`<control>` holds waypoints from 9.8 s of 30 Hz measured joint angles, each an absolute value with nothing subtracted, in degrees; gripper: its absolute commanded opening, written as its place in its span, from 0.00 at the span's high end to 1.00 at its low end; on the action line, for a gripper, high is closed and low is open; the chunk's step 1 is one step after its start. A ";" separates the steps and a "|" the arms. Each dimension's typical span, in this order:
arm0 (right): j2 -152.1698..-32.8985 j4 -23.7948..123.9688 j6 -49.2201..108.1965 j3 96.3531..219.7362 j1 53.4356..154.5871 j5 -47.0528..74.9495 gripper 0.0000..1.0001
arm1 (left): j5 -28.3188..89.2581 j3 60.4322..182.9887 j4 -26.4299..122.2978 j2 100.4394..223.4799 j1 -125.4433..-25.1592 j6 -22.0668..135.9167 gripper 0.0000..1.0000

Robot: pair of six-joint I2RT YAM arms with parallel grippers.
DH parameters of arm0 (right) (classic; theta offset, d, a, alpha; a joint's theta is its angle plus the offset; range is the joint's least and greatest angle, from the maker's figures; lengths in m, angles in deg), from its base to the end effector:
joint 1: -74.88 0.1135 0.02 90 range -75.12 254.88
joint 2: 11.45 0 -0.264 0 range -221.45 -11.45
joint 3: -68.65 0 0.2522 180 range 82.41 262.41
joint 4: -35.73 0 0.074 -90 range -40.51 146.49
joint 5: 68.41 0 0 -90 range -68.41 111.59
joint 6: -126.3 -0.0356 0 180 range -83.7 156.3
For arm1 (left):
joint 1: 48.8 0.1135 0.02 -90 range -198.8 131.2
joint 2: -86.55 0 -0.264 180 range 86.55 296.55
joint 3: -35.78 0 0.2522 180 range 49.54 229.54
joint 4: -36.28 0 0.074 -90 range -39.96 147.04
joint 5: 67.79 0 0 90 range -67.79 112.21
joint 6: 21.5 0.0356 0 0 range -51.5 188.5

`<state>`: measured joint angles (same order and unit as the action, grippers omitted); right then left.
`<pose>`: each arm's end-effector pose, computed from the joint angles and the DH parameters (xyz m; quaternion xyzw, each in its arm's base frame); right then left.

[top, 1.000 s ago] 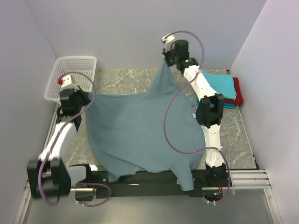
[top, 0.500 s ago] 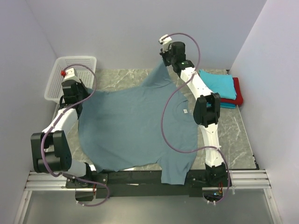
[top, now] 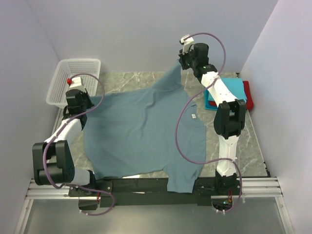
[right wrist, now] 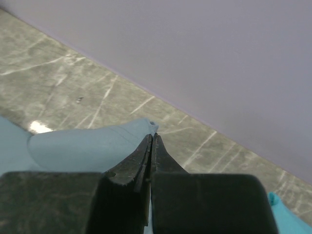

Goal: Fold and stack the t-shirts
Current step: Fold the tshirt

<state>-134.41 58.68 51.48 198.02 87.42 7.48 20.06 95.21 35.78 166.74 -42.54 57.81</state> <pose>0.5040 0.1210 0.3323 -0.2619 0.7546 0.0847 0.5956 0.3116 0.0355 0.2463 -0.1315 0.8098 -0.0067 0.5718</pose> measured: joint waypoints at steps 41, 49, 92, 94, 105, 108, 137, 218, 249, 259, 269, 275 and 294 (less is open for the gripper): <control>-117.14 51.88 44.66 168.80 82.09 -8.43 1.00 | 15.29 86.40 29.37 158.45 -36.88 63.36 1.00; -108.82 49.83 44.93 160.87 82.09 -9.76 1.00 | 15.97 86.42 29.22 163.15 -35.98 63.38 1.00; -94.52 46.81 47.35 140.82 81.45 -12.54 1.00 | 17.21 83.76 33.44 161.36 -35.63 68.71 1.00; -94.26 46.88 47.57 140.54 81.43 -12.52 1.00 | 17.48 83.45 34.01 161.27 -35.63 69.08 1.00; -93.65 47.40 47.96 139.32 81.37 -12.26 1.00 | 18.98 82.95 37.15 159.85 -35.63 70.94 1.00; -93.65 47.49 48.14 139.32 81.37 -12.15 1.00 | 19.97 82.93 38.25 159.30 -35.63 71.40 1.00; -92.79 49.96 49.47 137.39 80.49 -9.31 1.00 | 28.03 82.53 45.59 152.64 -34.56 76.43 1.00; -88.05 68.02 73.16 129.57 84.82 -6.57 1.00 | 34.85 82.01 56.78 120.77 -42.47 59.79 0.21; -129.73 88.52 68.64 174.40 90.50 -16.45 0.55 | 35.62 82.01 56.78 118.26 -45.82 60.36 0.20; -137.86 92.60 65.51 181.78 90.89 -14.64 0.55 | 35.84 82.01 56.78 118.83 -46.65 60.49 0.20; -140.86 94.72 64.23 188.49 91.38 -11.97 0.56 | 35.86 82.01 56.78 119.07 -46.76 60.49 0.20; -142.80 96.41 64.42 188.62 92.14 -11.29 0.57 | 35.88 82.01 56.78 119.31 -46.76 60.52 0.20; -135.72 94.13 65.12 181.08 92.38 -10.53 0.98 | 35.92 82.01 56.78 119.81 -46.80 60.54 0.20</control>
<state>-135.72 94.13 65.12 181.08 92.38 -10.53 35.92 82.01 56.78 119.81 -46.80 60.54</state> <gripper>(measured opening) 0.036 0.803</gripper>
